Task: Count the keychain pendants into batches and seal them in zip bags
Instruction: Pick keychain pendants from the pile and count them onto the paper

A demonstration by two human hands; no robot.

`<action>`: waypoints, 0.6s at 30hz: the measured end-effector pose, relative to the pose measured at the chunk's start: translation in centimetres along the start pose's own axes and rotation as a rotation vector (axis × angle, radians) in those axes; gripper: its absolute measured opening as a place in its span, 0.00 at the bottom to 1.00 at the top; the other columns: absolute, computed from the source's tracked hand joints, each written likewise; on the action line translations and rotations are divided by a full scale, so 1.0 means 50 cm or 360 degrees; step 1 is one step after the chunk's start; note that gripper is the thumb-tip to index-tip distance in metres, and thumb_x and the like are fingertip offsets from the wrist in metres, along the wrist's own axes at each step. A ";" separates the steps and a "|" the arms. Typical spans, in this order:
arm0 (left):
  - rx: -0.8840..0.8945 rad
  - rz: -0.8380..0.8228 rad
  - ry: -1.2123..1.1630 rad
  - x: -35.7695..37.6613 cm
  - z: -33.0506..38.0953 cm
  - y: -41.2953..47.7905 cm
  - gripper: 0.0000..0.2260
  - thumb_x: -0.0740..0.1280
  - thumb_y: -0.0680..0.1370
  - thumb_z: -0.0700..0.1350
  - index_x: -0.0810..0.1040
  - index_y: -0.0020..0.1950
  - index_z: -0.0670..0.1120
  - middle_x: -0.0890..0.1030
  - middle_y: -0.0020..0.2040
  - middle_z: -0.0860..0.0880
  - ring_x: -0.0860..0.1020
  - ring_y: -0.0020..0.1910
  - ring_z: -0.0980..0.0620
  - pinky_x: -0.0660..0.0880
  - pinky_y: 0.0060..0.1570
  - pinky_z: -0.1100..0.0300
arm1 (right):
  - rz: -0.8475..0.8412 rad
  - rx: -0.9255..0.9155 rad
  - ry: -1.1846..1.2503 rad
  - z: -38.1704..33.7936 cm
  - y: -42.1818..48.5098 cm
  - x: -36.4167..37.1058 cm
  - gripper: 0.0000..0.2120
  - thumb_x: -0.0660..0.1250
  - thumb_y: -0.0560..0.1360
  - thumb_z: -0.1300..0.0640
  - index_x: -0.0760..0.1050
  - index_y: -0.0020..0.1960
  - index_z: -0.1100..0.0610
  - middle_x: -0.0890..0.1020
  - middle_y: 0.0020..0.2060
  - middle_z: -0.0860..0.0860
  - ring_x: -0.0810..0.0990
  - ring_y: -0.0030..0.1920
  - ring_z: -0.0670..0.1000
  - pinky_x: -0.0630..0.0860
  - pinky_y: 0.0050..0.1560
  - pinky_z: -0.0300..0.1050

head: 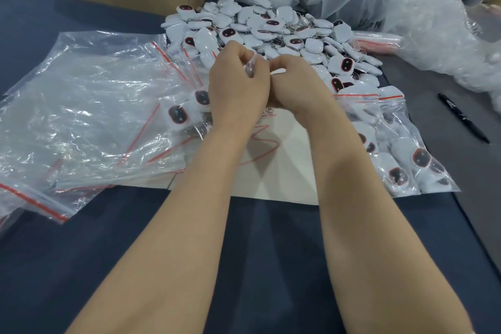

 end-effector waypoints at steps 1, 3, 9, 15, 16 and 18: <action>0.0022 0.0005 0.0004 -0.002 0.004 -0.001 0.03 0.63 0.76 0.43 0.71 0.44 0.46 0.76 0.43 0.51 0.72 0.42 0.52 0.65 0.41 0.64 | -0.0008 -0.0012 0.0011 0.000 0.000 0.009 0.07 0.65 0.75 0.64 0.78 0.49 0.68 0.77 0.30 0.56 0.74 0.24 0.48 0.72 0.29 0.36; 0.0076 0.0026 0.0015 -0.006 0.013 -0.002 0.03 0.63 0.76 0.43 0.71 0.43 0.46 0.76 0.42 0.51 0.73 0.42 0.53 0.67 0.42 0.62 | -0.0116 -0.0075 0.0068 -0.005 -0.004 0.026 0.09 0.62 0.76 0.66 0.77 0.41 0.68 0.73 0.30 0.56 0.69 0.27 0.49 0.68 0.29 0.37; 0.0180 0.0028 0.0025 -0.004 0.032 -0.009 0.04 0.64 0.76 0.42 0.71 0.41 0.46 0.78 0.43 0.52 0.74 0.43 0.54 0.67 0.42 0.65 | -0.0473 -0.0195 -0.0095 -0.010 -0.014 0.039 0.15 0.57 0.76 0.70 0.72 0.36 0.55 0.74 0.31 0.52 0.71 0.31 0.48 0.71 0.32 0.37; 0.0193 0.0065 -0.0037 -0.012 0.032 -0.008 0.06 0.64 0.76 0.43 0.70 0.41 0.47 0.74 0.39 0.57 0.72 0.41 0.56 0.66 0.38 0.69 | -0.0640 -0.0074 0.0510 0.001 -0.020 0.061 0.18 0.52 0.77 0.75 0.72 0.41 0.56 0.77 0.31 0.49 0.76 0.33 0.48 0.75 0.35 0.40; 0.0204 0.0072 -0.0049 -0.013 0.033 -0.009 0.06 0.64 0.76 0.43 0.69 0.41 0.47 0.75 0.39 0.57 0.73 0.41 0.55 0.67 0.39 0.67 | -0.0683 -0.0047 0.0592 0.004 -0.021 0.065 0.18 0.51 0.77 0.75 0.73 0.43 0.57 0.78 0.31 0.49 0.77 0.33 0.47 0.76 0.35 0.39; 0.0224 0.0075 -0.0048 -0.011 0.034 -0.011 0.05 0.64 0.76 0.43 0.70 0.41 0.47 0.77 0.41 0.55 0.74 0.43 0.54 0.69 0.43 0.64 | -0.0746 -0.0022 0.0591 0.011 -0.022 0.068 0.17 0.51 0.78 0.75 0.73 0.46 0.58 0.79 0.32 0.50 0.79 0.35 0.48 0.77 0.37 0.39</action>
Point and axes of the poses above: each hand's wrist, its own y-axis towards the middle knuckle, its own x-axis out of the palm, z = x × y, the point moved 7 cm from there along y, towards the middle knuckle
